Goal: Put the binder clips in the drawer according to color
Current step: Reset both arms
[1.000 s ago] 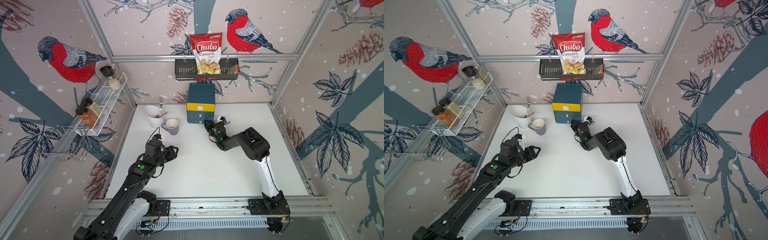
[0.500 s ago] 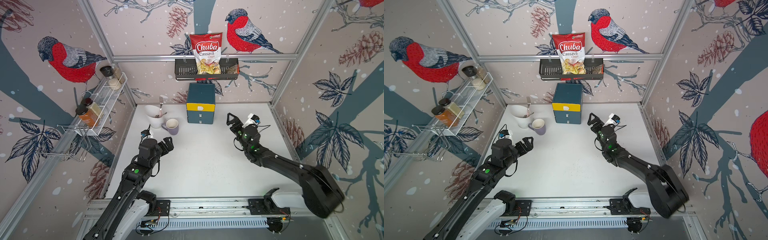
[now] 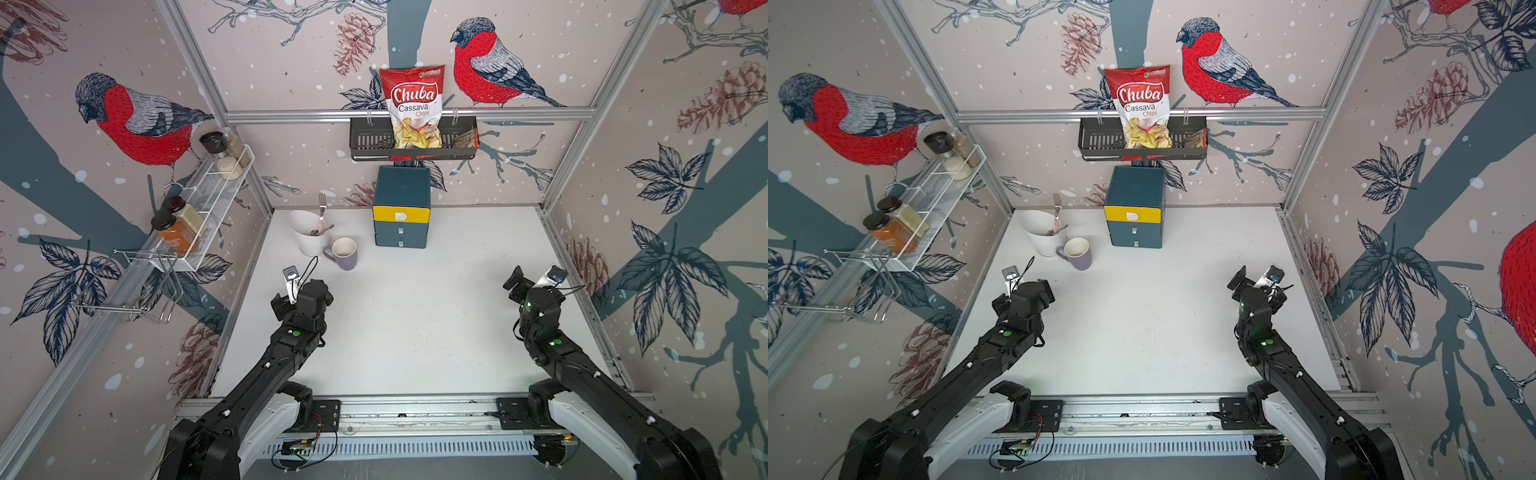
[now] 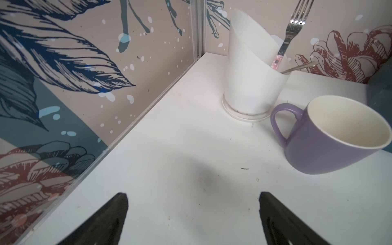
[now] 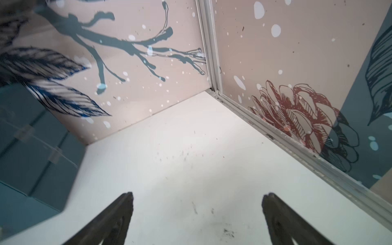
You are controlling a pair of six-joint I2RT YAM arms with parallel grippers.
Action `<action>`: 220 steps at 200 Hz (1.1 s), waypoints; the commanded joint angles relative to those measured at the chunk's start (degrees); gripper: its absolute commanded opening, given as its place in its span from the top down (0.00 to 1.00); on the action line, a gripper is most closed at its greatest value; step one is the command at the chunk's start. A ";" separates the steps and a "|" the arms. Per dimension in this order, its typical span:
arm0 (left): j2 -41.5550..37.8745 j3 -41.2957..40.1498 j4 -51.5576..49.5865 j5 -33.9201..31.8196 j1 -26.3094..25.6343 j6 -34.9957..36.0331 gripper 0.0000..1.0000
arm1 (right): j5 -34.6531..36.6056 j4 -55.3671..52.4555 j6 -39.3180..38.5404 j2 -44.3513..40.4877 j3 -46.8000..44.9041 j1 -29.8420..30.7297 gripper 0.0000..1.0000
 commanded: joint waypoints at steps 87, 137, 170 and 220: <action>20.48 -7.08 45.10 19.11 10.84 10.83 0.01 | -17.04 47.20 -10.49 21.97 -9.93 -12.23 0.00; 26.98 -9.49 60.52 21.52 12.87 12.54 0.02 | -21.26 56.76 -11.37 33.36 -8.65 -16.91 0.00; 33.61 -7.63 62.87 22.40 13.81 11.98 0.01 | -22.33 60.76 -11.67 39.72 -7.39 -17.41 0.00; 33.93 -7.71 63.24 26.62 13.92 13.34 0.01 | -24.01 53.66 -11.97 39.55 -3.83 -17.52 0.00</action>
